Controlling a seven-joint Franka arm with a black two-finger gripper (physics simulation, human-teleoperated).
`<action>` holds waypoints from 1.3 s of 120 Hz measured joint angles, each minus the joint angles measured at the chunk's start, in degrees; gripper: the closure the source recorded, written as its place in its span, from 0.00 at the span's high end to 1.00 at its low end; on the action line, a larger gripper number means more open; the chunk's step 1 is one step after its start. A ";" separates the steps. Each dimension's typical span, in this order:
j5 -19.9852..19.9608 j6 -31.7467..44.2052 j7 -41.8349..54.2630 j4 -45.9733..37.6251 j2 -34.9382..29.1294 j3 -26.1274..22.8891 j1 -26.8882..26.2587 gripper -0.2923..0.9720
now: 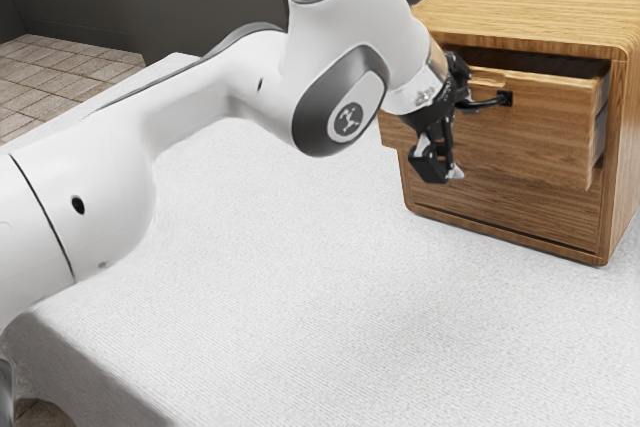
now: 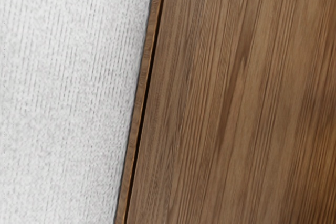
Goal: Pull the drawer handle with one arm to open the drawer
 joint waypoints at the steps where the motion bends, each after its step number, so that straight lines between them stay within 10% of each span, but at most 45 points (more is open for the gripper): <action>1: 0.01 0.00 -0.02 -0.37 -0.26 0.00 0.02 0.77; 130: 0.62 2.58 -2.60 -31.78 -30.08 -0.01 -3.51 0.77; 156: -0.25 -14.27 -4.14 -22.77 -31.29 0.02 -5.69 0.77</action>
